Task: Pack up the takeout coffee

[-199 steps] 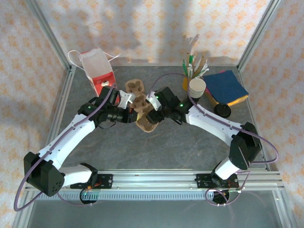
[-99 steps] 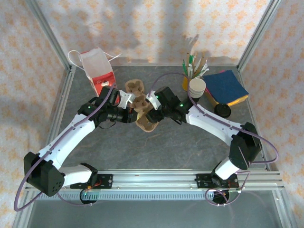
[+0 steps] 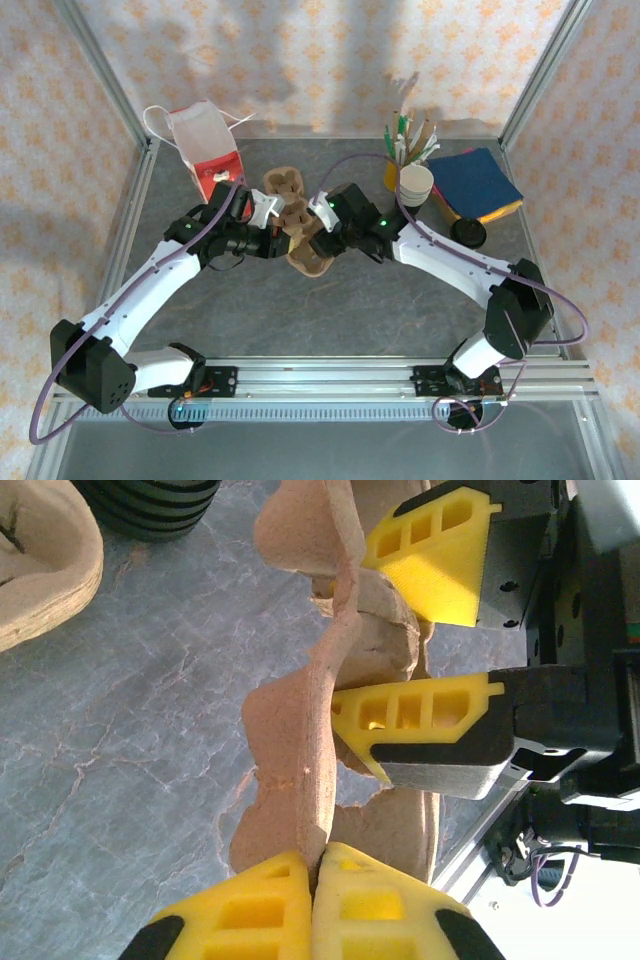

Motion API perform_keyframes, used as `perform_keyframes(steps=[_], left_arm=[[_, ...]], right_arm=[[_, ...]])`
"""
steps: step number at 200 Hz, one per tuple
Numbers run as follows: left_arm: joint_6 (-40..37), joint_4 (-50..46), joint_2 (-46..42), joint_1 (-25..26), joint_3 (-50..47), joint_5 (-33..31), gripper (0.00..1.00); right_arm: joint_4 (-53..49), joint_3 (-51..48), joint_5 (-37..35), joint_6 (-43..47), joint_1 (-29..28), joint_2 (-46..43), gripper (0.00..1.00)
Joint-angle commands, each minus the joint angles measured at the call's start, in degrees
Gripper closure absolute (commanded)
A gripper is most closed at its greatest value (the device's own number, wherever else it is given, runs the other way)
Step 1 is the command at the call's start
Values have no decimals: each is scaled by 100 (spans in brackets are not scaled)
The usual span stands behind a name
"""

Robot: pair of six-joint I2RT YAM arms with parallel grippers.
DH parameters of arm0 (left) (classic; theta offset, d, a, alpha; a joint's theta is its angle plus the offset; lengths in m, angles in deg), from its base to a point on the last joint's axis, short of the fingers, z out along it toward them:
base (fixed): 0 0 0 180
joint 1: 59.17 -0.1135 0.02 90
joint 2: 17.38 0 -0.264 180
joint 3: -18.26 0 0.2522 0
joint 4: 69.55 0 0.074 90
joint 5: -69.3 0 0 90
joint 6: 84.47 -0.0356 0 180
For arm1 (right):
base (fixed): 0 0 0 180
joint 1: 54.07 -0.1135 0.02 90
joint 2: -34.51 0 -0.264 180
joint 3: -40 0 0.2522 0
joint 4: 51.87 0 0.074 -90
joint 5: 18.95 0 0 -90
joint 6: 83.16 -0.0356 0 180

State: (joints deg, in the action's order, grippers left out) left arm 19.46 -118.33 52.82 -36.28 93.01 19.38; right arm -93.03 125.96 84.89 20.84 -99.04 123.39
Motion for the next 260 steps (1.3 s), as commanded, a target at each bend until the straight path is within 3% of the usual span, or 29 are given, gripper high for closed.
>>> perform_keyframes(steps=[1,12,30,63,88,121,137,160,190,260], left_arm=[[220,461,-113,39,-104,88,89],[294,544,-125,37,-110,80,83],[382,594,-154,38,-95,8,65],[490,384,-305,-110,184,-620,35],[703,-27,-427,-768,738,-1280,25],[934,-760,-219,-2060,1831,-2121,19],[1179,-1091,125,-2564,2356,-2822,19],[1267,-1522,870,-3010,3140,-3148,27],[1249,-1732,1636,-3048,3899,-3486,28],[893,-2476,3081,-3045,5250,-3627,43]], right_arm=[[-323,92,-394,-87,-7,32,54],[-434,154,-449,-121,-10,117,55],[-475,130,-515,-143,-12,151,55],[-505,98,-476,-151,-8,136,56],[-680,183,-462,-193,-7,213,56],[-835,211,-474,-358,-20,257,56],[-868,189,-296,-423,-29,236,56],[-847,117,-170,-475,-73,130,56],[-837,44,-133,-554,-99,-46,56],[-951,-3,119,-519,-122,-216,57]])
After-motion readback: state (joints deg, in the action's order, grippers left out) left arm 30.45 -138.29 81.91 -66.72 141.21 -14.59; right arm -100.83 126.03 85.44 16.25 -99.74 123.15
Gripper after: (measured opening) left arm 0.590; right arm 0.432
